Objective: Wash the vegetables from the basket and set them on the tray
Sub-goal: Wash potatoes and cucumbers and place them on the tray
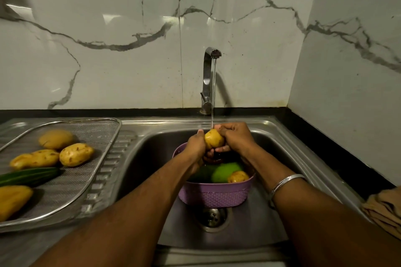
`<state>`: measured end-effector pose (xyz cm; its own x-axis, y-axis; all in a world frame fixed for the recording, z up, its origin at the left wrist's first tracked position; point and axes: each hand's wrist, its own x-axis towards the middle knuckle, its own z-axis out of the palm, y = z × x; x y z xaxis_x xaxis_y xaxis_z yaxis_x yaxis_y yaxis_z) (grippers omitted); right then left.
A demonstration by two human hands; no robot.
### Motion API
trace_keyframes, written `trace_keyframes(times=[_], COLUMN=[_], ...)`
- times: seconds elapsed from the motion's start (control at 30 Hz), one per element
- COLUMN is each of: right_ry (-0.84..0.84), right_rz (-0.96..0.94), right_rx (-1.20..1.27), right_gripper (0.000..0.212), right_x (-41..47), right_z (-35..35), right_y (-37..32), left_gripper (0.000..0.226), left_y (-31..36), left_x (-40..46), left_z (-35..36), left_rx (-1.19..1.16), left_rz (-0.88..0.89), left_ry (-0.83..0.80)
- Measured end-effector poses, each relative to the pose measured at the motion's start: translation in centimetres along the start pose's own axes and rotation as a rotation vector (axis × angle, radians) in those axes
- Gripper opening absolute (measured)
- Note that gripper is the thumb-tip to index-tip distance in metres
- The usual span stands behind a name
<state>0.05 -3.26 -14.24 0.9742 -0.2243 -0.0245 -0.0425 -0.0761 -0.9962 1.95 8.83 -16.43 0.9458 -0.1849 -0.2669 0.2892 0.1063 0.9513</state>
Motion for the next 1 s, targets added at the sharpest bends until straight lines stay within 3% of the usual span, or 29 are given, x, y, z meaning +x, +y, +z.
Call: trace_keyframes(times=[0.27, 0.47, 0.8, 1.0], right_ry=[-0.04, -0.048, -0.042, -0.094], right_rz=[-0.011, 0.081, 0.064, 0.096], right_rx=[-0.01, 0.086, 0.056, 0.131], right_gripper=[0.018, 0.016, 0.007, 0.012], right_x=[-0.4, -0.1, 0.0, 0.3], right_z=[0.0, -0.1, -0.3, 0.0], right_y=[0.3, 0.0, -0.6, 0.0], left_gripper=[0.048, 0.037, 0.033, 0.033], left_y=[-0.5, -0.6, -0.8, -0.7], left_x=[0.3, 1.0, 1.6, 1.3], left_z=[0.3, -0.4, -0.3, -1.1], left_rx=[0.014, 0.011, 0.142, -0.016], left_rz=[0.052, 0.031, 0.229, 0.011], left_ry=[-0.022, 0.018, 0.105, 0.101])
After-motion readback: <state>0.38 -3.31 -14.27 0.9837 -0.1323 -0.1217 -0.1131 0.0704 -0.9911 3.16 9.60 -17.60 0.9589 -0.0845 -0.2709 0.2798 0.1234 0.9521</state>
